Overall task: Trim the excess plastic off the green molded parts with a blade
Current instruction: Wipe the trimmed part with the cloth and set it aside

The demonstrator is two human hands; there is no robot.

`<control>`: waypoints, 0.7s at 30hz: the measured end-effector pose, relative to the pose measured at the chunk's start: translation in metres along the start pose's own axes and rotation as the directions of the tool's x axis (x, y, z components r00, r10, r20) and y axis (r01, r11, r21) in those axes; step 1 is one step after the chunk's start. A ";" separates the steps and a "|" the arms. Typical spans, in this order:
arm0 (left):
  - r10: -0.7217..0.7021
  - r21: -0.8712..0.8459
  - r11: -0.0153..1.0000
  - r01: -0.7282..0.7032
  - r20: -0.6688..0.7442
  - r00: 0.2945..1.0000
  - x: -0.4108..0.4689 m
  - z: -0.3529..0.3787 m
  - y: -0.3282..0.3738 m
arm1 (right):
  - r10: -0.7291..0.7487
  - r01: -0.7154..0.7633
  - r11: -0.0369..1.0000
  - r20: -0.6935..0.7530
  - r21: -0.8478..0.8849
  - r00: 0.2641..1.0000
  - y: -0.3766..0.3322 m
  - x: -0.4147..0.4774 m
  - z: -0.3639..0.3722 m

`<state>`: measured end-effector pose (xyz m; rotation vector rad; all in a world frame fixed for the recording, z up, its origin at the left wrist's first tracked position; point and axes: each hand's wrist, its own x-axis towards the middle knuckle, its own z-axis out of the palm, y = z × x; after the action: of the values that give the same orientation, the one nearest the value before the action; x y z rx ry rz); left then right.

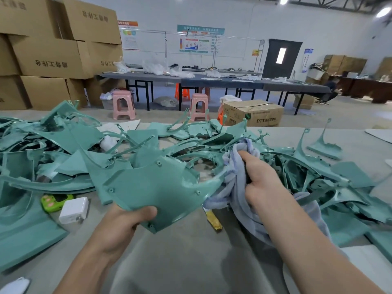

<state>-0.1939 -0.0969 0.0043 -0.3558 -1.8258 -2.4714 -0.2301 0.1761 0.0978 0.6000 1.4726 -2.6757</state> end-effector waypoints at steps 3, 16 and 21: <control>0.018 -0.072 0.997 -0.022 -0.056 0.998 0.000 0.026 -0.012 | -0.020 0.019 1.000 -0.031 -0.017 0.999 0.019 -0.019 0.011; -0.305 -0.412 0.890 0.196 -0.217 0.927 -0.023 0.092 -0.023 | -0.612 0.517 0.513 0.131 -0.686 0.780 0.116 -0.066 0.009; -0.055 -0.130 0.991 -0.010 -0.484 0.873 -0.012 0.080 -0.014 | -0.575 0.463 0.227 0.266 -0.857 0.774 0.095 -0.073 -0.011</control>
<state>-0.1721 -0.0180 0.0109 0.2725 -1.4715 -2.4021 -0.1391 0.1213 0.0406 0.1143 3.2010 -1.5089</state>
